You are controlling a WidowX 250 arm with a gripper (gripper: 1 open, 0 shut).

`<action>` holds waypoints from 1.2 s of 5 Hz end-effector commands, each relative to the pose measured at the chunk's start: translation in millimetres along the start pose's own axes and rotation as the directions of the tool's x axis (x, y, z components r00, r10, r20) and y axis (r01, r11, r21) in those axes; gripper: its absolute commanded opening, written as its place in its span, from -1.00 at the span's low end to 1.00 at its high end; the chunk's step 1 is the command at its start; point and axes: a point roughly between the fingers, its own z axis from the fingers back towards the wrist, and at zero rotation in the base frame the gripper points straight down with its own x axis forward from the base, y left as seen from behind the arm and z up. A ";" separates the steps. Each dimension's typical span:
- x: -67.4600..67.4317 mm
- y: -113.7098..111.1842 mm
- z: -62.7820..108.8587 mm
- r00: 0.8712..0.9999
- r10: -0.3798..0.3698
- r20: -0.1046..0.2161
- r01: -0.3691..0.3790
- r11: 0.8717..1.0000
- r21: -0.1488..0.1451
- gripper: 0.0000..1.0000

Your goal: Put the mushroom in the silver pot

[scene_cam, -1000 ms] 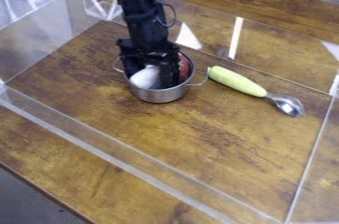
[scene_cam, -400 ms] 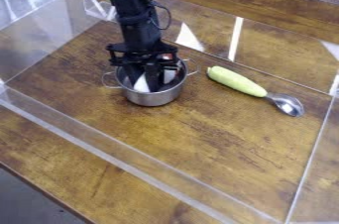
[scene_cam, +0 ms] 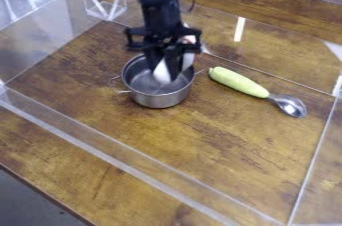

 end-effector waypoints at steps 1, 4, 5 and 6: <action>9.1 -22.5 25.5 0.995 -0.055 0.079 0.057 0.998 -0.020 -1.00; 4.0 -9.0 36.0 0.996 -0.046 0.072 0.045 0.999 0.019 1.00; -0.3 -2.3 32.8 0.997 -0.029 0.065 0.027 0.999 0.026 1.00; -5.2 4.7 34.9 0.998 -0.009 0.065 0.007 0.999 0.036 1.00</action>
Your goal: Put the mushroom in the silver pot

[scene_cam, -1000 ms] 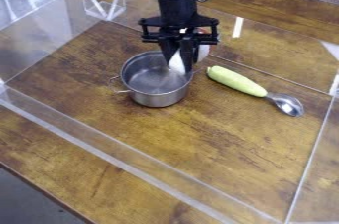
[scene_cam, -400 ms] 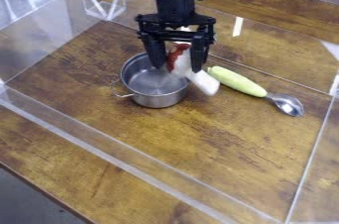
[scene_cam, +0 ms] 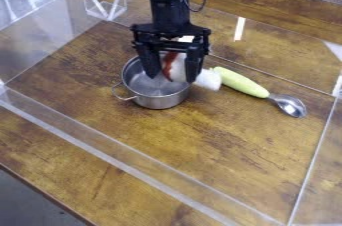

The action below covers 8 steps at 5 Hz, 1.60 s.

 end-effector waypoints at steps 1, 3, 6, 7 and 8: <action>-4.4 6.7 37.7 0.988 0.114 0.106 -0.115 0.993 0.004 1.00; -10.4 6.6 57.4 0.959 0.239 0.151 -0.245 0.969 0.024 1.00; -10.7 0.1 65.5 0.944 0.287 0.164 -0.296 0.954 0.035 1.00; -9.3 1.8 70.5 0.943 0.289 0.166 -0.299 0.954 0.039 1.00; -11.4 -3.2 78.8 0.950 0.267 0.162 -0.277 0.960 0.042 1.00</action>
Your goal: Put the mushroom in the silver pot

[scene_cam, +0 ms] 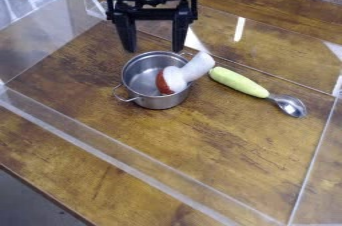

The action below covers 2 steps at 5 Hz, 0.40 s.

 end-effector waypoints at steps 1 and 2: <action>-1.4 -9.9 40.9 0.995 -0.035 0.090 0.039 0.998 -0.041 1.00; -5.9 -26.8 31.0 0.996 -0.053 0.078 0.057 0.998 -0.041 1.00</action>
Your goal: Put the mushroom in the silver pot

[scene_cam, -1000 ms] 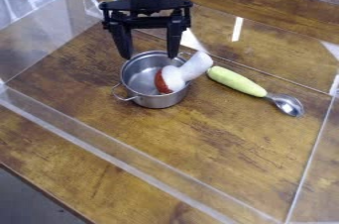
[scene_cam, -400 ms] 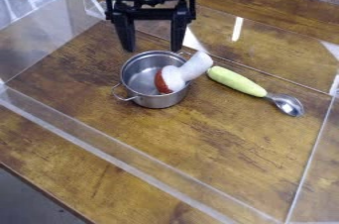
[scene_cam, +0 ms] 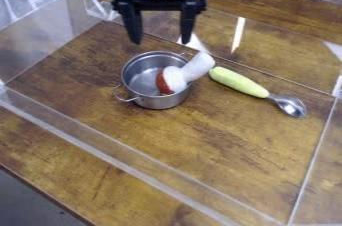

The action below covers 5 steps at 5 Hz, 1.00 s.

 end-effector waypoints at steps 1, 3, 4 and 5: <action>-1.4 -18.9 11.2 0.998 -0.023 0.056 0.025 0.999 -0.024 1.00; -7.4 -36.0 -26.5 0.999 0.019 0.045 -0.019 1.000 0.002 1.00; -10.5 -45.7 -52.8 0.997 0.070 0.044 -0.070 0.997 0.016 1.00; -18.5 -28.7 -58.4 0.998 0.049 0.044 -0.050 0.998 0.022 1.00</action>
